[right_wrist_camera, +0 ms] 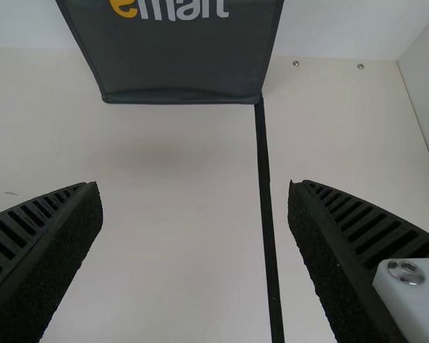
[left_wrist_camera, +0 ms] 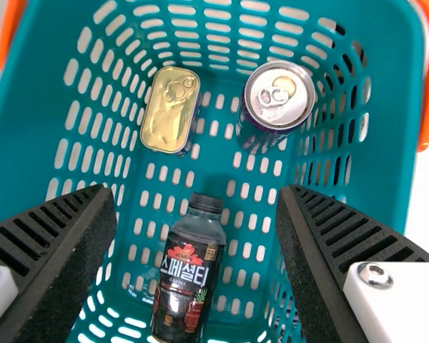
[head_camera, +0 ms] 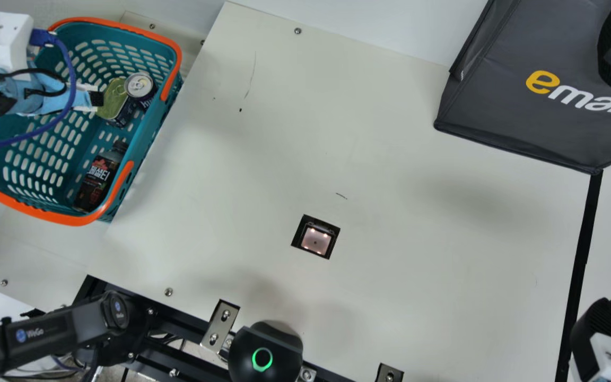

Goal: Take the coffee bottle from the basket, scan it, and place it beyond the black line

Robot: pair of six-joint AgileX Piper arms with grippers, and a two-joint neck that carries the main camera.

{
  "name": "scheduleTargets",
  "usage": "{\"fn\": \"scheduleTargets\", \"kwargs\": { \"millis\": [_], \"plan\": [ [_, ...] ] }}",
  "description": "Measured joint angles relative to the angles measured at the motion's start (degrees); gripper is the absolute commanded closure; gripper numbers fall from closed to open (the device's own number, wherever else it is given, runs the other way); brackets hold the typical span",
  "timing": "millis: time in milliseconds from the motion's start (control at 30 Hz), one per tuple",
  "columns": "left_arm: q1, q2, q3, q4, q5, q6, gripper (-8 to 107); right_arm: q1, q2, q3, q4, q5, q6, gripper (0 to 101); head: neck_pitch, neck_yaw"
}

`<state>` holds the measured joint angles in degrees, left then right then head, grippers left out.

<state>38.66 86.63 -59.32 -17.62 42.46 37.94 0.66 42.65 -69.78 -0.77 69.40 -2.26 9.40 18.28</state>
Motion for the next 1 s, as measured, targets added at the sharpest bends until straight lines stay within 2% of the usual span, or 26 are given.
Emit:
{"fn": "scheduleTargets", "kwargs": {
  "millis": [267,1000],
  "plan": [
    [0.5,4.6,0.6,-0.6,-2.0,3.2,9,0.0,0.0,0.0,0.0,0.0,0.0,10,0.0,0.0],
    [0.6,16.9,3.0,-3.0,-11.5,11.2,9,0.0,0.0,0.0,0.0,0.0,0.0,10,0.0,0.0]
  ]
}}
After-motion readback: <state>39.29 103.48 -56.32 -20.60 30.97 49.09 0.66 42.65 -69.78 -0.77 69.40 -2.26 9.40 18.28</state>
